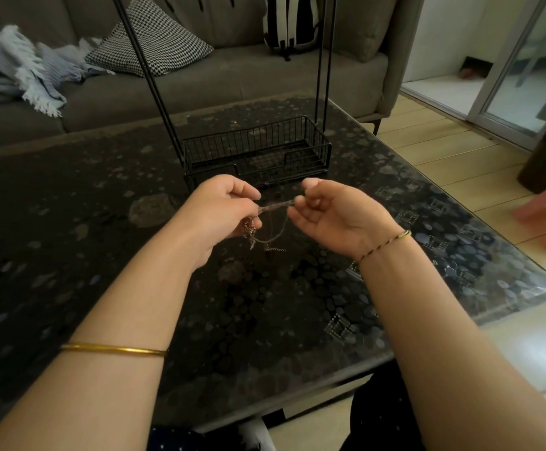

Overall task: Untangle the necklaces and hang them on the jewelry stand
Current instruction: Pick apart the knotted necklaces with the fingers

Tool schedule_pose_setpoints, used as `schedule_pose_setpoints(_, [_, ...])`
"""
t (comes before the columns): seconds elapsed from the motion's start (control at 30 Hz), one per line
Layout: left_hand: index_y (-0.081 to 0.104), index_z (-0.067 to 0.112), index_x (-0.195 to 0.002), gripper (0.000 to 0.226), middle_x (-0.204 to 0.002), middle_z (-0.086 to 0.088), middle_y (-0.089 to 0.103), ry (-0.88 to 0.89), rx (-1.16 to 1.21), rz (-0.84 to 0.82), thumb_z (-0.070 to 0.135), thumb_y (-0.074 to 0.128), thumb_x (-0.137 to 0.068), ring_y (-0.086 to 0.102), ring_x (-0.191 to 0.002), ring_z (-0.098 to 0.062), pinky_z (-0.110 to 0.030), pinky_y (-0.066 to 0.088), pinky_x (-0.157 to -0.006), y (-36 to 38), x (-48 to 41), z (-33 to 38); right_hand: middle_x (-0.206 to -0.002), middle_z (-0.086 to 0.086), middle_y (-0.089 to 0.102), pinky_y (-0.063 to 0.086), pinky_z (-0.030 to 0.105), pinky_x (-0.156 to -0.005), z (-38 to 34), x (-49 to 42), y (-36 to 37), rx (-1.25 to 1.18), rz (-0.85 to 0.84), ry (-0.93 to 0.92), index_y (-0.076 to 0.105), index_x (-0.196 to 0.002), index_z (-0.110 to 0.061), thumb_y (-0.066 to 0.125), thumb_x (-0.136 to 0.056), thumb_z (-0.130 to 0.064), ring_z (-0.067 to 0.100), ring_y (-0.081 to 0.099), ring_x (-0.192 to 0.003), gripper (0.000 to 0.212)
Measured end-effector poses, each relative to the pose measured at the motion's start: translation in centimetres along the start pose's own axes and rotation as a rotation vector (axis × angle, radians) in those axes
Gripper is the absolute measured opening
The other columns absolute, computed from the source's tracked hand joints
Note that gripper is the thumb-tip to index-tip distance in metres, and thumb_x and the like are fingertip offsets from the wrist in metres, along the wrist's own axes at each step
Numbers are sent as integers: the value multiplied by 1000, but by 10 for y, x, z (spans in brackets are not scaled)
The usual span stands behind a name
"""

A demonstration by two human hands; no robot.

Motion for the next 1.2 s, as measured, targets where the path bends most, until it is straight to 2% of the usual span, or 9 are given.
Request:
schedule_pose_setpoints(0.1, [62,16,-97,18,-93,-8,67,0,-1,-2,0,58,-90,68,-81,-15,-37,58,-84,1,0,0,-72,3,39,52,27,-63,1,0,0,-142,15,30,54,-86,-6,44,-92,3,9,41,-56,15])
schedule_pose_setpoints(0.23, [62,16,-98,19,-90,-7,66,3,8,-19,0,58,-89,67,-79,-15,-38,58,-83,5,2,2,-65,0,34,40,18,-48,2,-1,1,-145,2,28,51,-87,-6,38,-93,4,6,31,-51,17])
schedule_pose_setpoints(0.37, [62,16,-98,19,-94,-6,65,0,21,-17,0,57,-90,67,-81,-14,-36,58,-83,6,2,4,-62,-1,34,34,16,-40,-3,-2,0,115,1,-61,52,-81,-10,38,-92,5,7,28,-46,23])
schedule_pose_setpoints(0.53, [62,18,-96,19,-100,-6,62,-17,53,7,1,56,-90,63,-85,-14,-36,58,-82,4,2,3,-54,-4,44,37,20,-46,-10,-2,1,630,29,-242,57,-65,-13,39,-86,9,4,37,-40,36])
schedule_pose_setpoints(0.63, [62,17,-96,18,-99,-6,62,-21,67,1,1,56,-91,62,-87,-14,-36,58,-82,4,3,4,-51,-9,51,37,22,-48,-10,-2,4,783,36,-299,61,-60,-15,41,-88,5,6,39,-42,40])
schedule_pose_setpoints(0.93, [61,18,-95,20,-93,-5,64,37,56,-66,-1,57,-91,64,-90,-18,-47,52,-95,8,2,6,-79,7,67,33,23,-47,-6,-1,5,808,44,-244,69,-56,-14,56,-77,-6,10,45,-53,26])
schedule_pose_setpoints(1.03, [61,20,-93,21,-91,-5,62,52,46,-79,-1,57,-91,63,-89,-18,-49,50,-97,10,2,6,-70,8,62,30,26,-49,-4,-3,5,839,62,-220,68,-60,-11,63,-74,-13,14,43,-55,15])
schedule_pose_setpoints(1.13, [61,20,-92,20,-87,-2,61,51,49,-84,0,58,-92,61,-85,-15,-48,51,-96,12,2,6,-53,1,50,28,24,-44,-6,-3,5,867,84,-229,63,-60,-9,66,-75,-13,11,38,-46,16])
schedule_pose_setpoints(1.2, [60,20,-92,20,-87,-2,61,52,51,-80,0,58,-92,61,-87,-16,-48,50,-97,12,1,6,-57,4,49,27,24,-44,-6,-2,7,866,79,-245,66,-68,-4,68,-76,-15,11,36,-47,14])
Point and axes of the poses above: each hand's wrist, its own x-axis away from the middle knuckle, its own y-axis out of the palm, z = x × y, the point moved 7 cm from there along -x, towards the middle knuckle
